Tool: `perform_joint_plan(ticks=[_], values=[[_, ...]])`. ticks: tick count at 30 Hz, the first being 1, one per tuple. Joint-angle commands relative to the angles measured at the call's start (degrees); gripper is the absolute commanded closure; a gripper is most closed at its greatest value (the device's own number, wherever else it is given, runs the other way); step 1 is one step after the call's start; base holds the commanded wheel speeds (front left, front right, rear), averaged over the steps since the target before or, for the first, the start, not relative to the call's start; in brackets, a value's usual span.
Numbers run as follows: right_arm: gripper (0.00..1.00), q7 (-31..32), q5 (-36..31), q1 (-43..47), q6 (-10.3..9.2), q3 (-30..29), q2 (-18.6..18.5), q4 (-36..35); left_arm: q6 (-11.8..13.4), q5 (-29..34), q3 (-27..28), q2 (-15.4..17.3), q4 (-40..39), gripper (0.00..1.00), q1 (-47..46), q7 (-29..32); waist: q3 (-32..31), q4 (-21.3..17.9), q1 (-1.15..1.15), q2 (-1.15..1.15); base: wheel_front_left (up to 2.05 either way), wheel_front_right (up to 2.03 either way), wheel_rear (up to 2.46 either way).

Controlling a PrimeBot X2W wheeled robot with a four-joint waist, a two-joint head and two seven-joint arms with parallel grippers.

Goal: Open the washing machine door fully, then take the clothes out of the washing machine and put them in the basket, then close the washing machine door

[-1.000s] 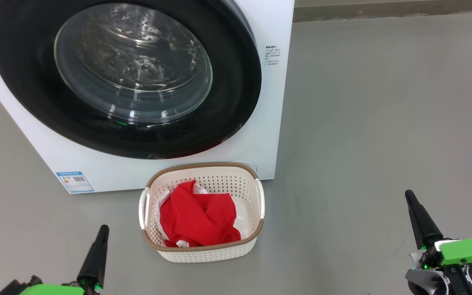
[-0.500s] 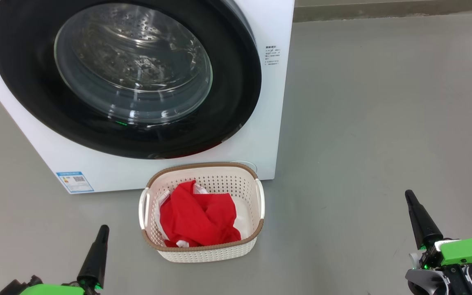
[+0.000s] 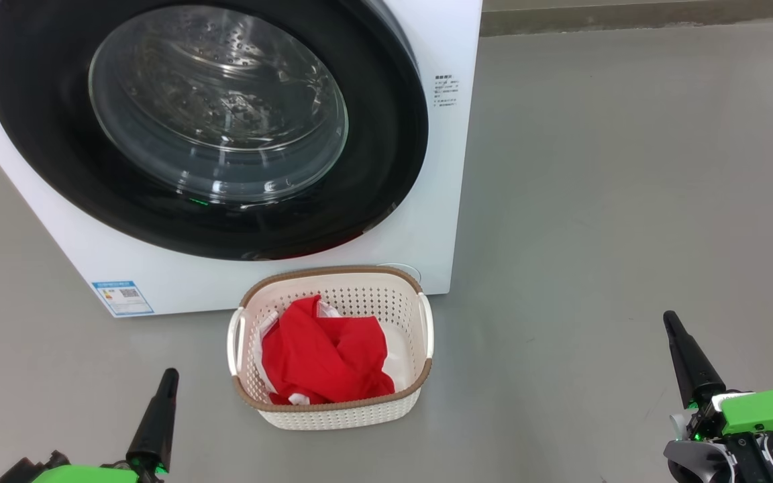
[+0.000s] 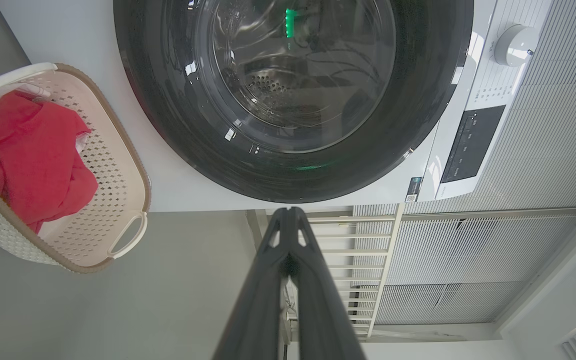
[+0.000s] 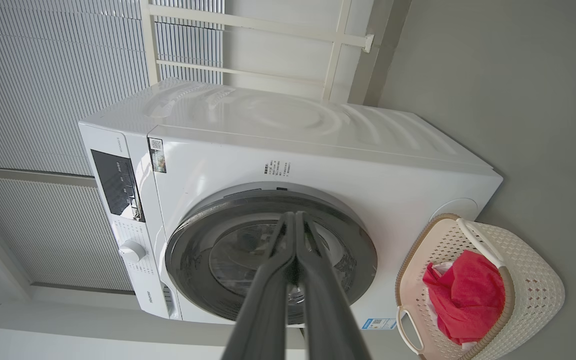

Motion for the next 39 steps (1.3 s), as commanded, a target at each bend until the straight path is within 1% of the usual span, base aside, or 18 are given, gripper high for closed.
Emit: perform_joint_plan(ticks=[1, 39], values=[[1.0, 0.4, 0.3, -2.4, 0.03, 0.9, -0.5, -1.4, -0.4, -0.4, 2.0, 0.6, -1.2, 1.0, -2.3, 0.3, 0.0, 0.0, 0.0, 0.0, 0.0, 0.0, 0.0], [1.0, 0.4, 0.3, -2.4, 0.03, 0.9, -0.5, -1.4, -0.4, -0.4, 1.9, 0.6, -1.2, 1.0, -2.3, 0.3, 0.0, 0.0, 0.0, 0.0, 0.0, 0.0, 0.0]])
